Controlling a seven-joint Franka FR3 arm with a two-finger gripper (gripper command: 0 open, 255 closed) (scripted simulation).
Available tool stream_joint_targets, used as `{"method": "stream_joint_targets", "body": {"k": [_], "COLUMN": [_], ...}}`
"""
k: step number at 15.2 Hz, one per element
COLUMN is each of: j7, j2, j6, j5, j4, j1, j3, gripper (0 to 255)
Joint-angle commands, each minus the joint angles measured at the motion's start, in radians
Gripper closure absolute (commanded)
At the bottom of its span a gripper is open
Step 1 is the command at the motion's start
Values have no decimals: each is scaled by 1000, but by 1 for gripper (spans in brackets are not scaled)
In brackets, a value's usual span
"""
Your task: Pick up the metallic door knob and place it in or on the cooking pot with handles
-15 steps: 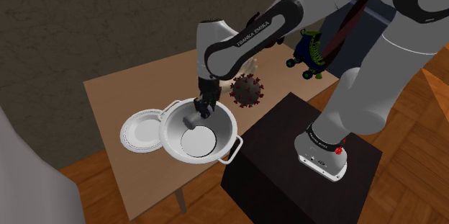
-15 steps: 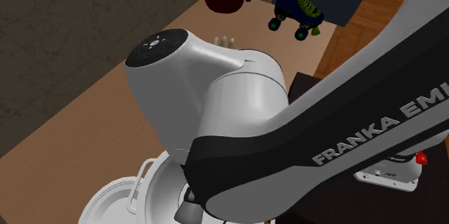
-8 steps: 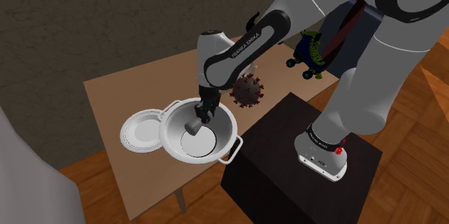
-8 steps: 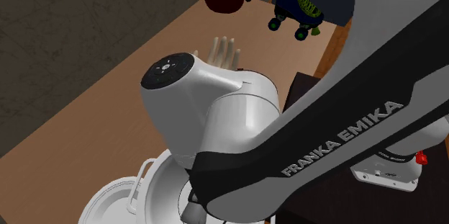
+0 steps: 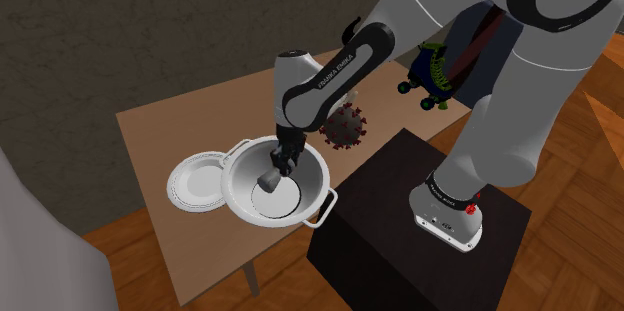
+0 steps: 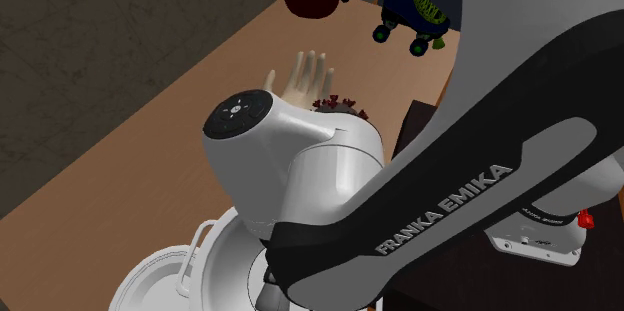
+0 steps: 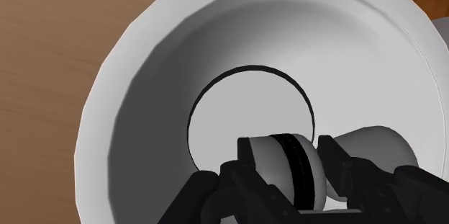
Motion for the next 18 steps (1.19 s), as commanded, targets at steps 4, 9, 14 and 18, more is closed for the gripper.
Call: {"method": "stream_joint_targets", "body": {"k": [4, 9, 14, 18], "j7": [0, 3, 11, 11], "j2": [0, -28, -102, -102], "j6": [0, -34, -131, -131], "j5": [0, -5, -20, -20], "j4": [0, 5, 27, 27], "j1": [0, -4, -17, -17], "j3": [0, -4, -14, -14], "gripper": [0, 0, 0, 0]}}
